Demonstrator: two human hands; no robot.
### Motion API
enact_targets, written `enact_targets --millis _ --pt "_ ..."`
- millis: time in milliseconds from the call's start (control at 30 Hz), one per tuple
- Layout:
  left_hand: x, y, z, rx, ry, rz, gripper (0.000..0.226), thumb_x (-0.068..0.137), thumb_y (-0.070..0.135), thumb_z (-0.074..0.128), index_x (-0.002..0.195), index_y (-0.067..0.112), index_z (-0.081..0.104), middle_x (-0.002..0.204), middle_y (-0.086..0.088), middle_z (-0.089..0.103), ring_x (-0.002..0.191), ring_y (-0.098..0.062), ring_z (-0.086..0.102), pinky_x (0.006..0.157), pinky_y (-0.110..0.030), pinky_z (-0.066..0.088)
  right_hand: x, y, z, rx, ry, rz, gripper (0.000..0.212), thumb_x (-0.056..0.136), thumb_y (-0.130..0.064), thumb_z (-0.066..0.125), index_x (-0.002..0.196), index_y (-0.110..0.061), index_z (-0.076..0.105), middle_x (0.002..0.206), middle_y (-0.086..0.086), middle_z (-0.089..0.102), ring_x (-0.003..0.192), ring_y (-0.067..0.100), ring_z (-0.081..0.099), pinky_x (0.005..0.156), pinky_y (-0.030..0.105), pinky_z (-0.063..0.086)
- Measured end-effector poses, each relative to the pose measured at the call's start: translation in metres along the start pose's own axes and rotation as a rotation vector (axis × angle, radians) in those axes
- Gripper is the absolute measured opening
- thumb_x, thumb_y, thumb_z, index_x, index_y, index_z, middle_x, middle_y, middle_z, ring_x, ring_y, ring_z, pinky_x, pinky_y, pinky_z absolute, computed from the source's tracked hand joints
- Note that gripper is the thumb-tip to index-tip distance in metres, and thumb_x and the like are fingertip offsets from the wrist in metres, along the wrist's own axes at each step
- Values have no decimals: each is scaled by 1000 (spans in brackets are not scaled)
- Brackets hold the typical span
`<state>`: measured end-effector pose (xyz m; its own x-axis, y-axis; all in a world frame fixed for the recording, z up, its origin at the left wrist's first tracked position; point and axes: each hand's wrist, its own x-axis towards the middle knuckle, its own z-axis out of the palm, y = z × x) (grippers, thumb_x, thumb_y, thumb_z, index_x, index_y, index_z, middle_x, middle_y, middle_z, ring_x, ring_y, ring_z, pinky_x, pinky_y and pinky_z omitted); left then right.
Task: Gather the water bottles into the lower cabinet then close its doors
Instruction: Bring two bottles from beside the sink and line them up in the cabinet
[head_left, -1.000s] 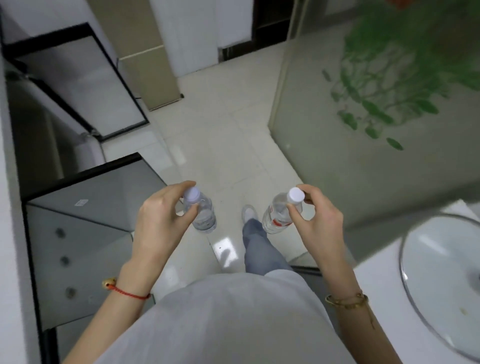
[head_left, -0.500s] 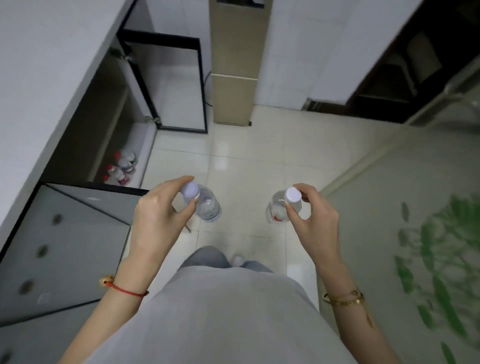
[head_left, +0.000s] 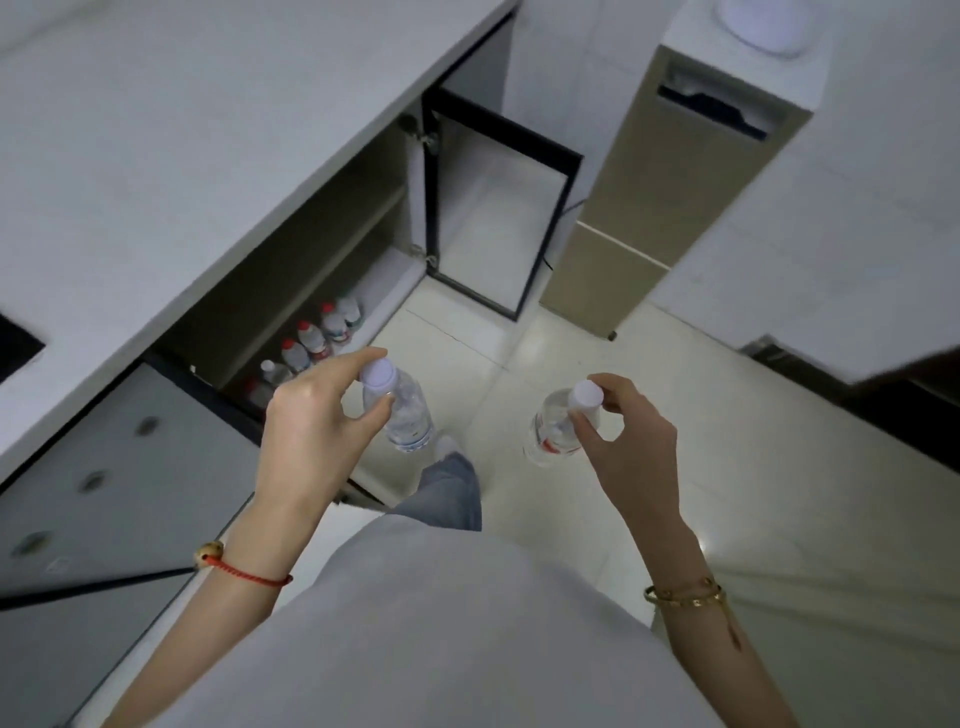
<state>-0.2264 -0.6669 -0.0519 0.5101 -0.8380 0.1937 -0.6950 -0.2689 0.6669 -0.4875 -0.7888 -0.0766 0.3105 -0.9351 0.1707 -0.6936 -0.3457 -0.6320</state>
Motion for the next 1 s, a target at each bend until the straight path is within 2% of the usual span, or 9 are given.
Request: enact_targets --millis 167,267,400,533,667,833,1000 --pt "84 -9 12 17 74 -79 35 85 24 74 118 13 70 110 -2 74 96 -18 69 81 -39 59 126 -9 36 22 -109 -147 32 82 -20 77 110 -13 63 98 1 69 86 17 63 80 30 55" --pt "131 -18 19 18 104 -122 34 87 29 71 118 16 70 110 1 73 94 -17 68 79 -41 58 194 -20 58 13 -152 -239 31 83 -20 76 110 -13 63 97 2 69 88 18 63 79 27 54" --pt "183 -28 31 33 157 -163 33 90 32 70 118 15 69 112 1 72 103 -16 68 84 -40 58 273 -37 86 -1 -216 -331 33 82 -19 76 110 -13 61 96 4 67 85 18 62 73 23 50" --pt "227 -34 47 39 241 -239 32 89 30 69 116 12 70 111 0 73 101 -16 68 84 -35 58 341 -48 115 28 -333 -363 37 83 -19 75 115 -13 58 104 6 66 93 20 63 80 29 53" --pt "264 -50 75 57 279 -345 32 89 32 67 118 17 69 112 2 73 102 -17 68 84 -39 57 404 -51 151 56 -462 -403 33 85 -20 72 115 -14 58 107 5 66 99 19 61 87 32 51" --pt "307 -72 119 90 347 -508 36 85 21 75 120 18 68 116 0 72 104 -23 67 85 -44 56 475 -43 206 45 -626 -492 32 84 -19 72 114 -18 59 106 1 66 95 11 57 81 23 42" --pt "352 -106 172 115 445 -610 34 85 26 70 117 16 69 112 -1 73 100 -23 69 82 -41 58 529 -23 278 48 -727 -592 35 84 -17 73 115 -16 58 109 4 64 100 19 60 84 29 49"
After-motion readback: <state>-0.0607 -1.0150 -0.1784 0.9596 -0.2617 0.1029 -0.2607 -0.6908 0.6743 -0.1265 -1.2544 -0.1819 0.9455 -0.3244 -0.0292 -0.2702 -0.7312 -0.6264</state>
